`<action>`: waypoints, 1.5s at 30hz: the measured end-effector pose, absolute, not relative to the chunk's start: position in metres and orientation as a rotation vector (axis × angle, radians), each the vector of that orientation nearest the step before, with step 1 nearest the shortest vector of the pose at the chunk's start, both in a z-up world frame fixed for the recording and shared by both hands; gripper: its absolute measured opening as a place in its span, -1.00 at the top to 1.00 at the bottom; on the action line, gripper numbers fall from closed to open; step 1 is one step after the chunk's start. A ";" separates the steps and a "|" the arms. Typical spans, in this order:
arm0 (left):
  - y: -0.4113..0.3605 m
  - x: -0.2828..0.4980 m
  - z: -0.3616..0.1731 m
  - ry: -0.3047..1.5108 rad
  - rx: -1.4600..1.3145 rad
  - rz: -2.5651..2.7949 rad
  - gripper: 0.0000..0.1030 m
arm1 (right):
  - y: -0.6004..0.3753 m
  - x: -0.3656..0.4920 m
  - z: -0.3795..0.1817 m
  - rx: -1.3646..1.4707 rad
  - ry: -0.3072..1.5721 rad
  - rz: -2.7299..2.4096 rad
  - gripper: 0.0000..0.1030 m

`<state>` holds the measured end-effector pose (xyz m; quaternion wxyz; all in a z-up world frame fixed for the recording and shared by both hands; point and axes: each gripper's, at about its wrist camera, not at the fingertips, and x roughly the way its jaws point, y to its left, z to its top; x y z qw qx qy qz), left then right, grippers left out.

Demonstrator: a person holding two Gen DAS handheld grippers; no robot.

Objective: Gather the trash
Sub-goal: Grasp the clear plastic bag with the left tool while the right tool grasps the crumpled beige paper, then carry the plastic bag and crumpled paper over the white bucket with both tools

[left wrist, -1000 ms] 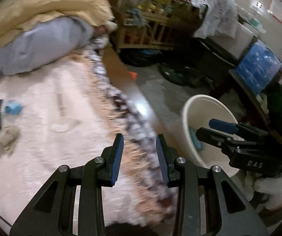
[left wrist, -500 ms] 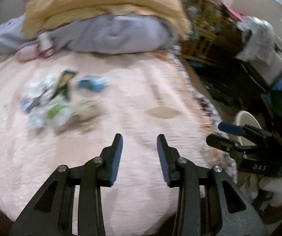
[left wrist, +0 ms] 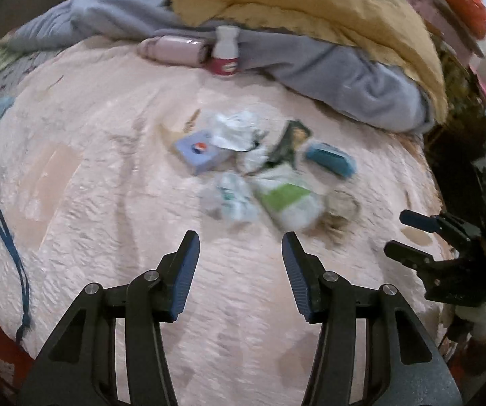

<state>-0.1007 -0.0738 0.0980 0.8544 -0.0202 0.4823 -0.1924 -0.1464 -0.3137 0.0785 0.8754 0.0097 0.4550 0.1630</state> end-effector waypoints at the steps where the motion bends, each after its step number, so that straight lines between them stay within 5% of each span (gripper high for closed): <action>1: -0.071 -0.095 0.095 1.019 -0.045 -0.397 0.04 | -0.310 -0.135 0.074 0.011 0.962 0.342 -0.36; 9: -0.085 -0.046 0.068 1.052 -0.061 -0.394 -0.08 | -0.298 -0.086 0.052 0.020 1.023 0.378 -0.36; 12: -0.092 -0.028 0.050 1.080 -0.088 -0.392 0.05 | -0.293 -0.083 0.046 0.009 1.026 0.377 0.33; 13: -0.093 -0.022 0.044 1.094 -0.100 -0.395 0.26 | -0.292 -0.084 0.047 0.001 1.018 0.373 0.33; 14: -0.093 -0.019 0.038 1.116 -0.105 -0.387 0.68 | -0.290 -0.089 0.049 -0.015 1.006 0.367 0.35; 15: -0.092 -0.017 0.033 1.139 -0.118 -0.382 0.71 | -0.290 -0.093 0.051 -0.020 0.998 0.368 0.37; 45: -0.186 -0.195 0.135 0.918 0.028 -0.656 0.81 | -0.355 -0.282 0.137 0.101 0.803 0.234 0.38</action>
